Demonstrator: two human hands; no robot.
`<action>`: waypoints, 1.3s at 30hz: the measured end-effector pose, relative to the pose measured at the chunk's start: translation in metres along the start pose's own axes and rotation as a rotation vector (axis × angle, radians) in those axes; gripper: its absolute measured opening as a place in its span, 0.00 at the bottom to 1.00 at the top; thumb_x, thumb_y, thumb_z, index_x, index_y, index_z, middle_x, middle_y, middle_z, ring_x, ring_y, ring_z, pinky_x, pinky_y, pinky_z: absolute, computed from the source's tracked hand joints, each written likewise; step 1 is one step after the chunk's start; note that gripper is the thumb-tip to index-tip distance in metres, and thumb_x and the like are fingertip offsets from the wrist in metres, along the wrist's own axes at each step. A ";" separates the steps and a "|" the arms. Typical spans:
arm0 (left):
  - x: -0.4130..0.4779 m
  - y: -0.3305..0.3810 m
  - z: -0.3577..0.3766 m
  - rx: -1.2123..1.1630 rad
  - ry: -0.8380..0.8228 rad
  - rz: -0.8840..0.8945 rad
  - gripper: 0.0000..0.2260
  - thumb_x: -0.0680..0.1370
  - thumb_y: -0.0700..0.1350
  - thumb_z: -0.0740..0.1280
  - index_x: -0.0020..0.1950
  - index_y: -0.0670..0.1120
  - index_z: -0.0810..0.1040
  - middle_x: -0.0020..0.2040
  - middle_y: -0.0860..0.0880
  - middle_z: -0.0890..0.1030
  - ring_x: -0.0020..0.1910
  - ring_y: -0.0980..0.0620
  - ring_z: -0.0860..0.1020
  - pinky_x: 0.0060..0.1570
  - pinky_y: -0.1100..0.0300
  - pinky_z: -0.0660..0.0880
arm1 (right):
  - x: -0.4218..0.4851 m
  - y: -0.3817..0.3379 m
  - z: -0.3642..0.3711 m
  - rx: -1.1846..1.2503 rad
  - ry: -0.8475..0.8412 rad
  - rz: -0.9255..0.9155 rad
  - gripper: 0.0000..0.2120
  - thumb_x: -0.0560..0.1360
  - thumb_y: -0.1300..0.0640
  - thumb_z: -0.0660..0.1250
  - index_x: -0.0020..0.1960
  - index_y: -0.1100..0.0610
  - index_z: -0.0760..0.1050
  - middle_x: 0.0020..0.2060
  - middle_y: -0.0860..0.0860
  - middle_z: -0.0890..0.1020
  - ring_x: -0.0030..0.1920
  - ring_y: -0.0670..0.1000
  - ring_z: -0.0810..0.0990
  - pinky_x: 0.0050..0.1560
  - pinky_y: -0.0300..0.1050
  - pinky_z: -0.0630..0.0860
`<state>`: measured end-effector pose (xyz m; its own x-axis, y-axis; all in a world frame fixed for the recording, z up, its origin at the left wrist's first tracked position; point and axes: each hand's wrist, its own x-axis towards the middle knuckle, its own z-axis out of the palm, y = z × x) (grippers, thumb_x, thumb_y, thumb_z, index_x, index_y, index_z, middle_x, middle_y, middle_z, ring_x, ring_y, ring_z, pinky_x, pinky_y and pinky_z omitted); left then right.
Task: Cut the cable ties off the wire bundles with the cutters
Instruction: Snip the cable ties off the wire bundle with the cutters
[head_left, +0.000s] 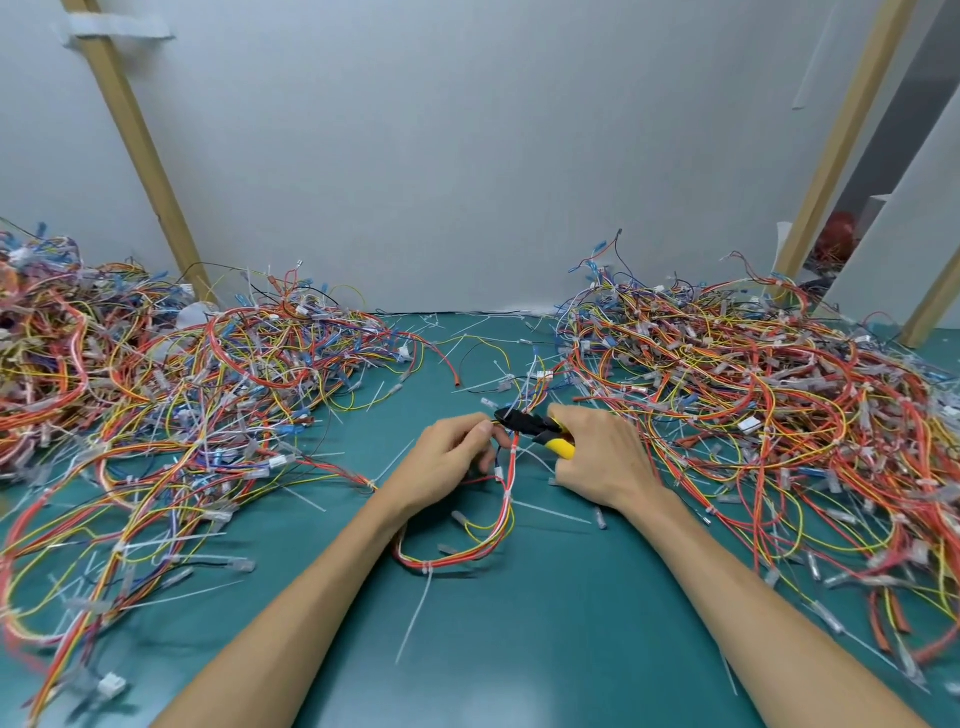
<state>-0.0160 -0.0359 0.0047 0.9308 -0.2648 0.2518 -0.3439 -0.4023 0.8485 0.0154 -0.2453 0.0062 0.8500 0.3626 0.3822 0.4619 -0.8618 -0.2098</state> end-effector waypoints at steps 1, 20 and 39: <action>0.000 0.000 0.000 0.006 0.011 0.008 0.15 0.85 0.42 0.55 0.46 0.48 0.79 0.29 0.54 0.74 0.30 0.55 0.70 0.34 0.64 0.66 | 0.000 0.000 0.000 0.001 0.003 -0.003 0.08 0.60 0.54 0.60 0.38 0.50 0.63 0.29 0.46 0.68 0.33 0.55 0.70 0.30 0.43 0.59; -0.003 0.000 0.003 0.265 0.137 0.107 0.13 0.83 0.40 0.58 0.41 0.51 0.76 0.28 0.55 0.73 0.27 0.57 0.70 0.32 0.69 0.64 | -0.001 -0.002 -0.003 -0.138 0.030 -0.030 0.22 0.65 0.53 0.69 0.58 0.53 0.75 0.45 0.48 0.77 0.48 0.54 0.73 0.46 0.46 0.61; -0.004 0.002 0.003 0.269 0.148 0.106 0.13 0.83 0.40 0.58 0.41 0.50 0.76 0.29 0.54 0.73 0.28 0.57 0.70 0.33 0.69 0.65 | 0.000 0.000 -0.001 -0.125 0.065 -0.020 0.25 0.59 0.52 0.66 0.56 0.51 0.74 0.45 0.48 0.71 0.46 0.51 0.67 0.48 0.45 0.60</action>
<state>-0.0203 -0.0381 0.0039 0.8892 -0.1950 0.4138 -0.4417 -0.6017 0.6655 0.0150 -0.2462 0.0068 0.8211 0.3596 0.4432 0.4395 -0.8938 -0.0890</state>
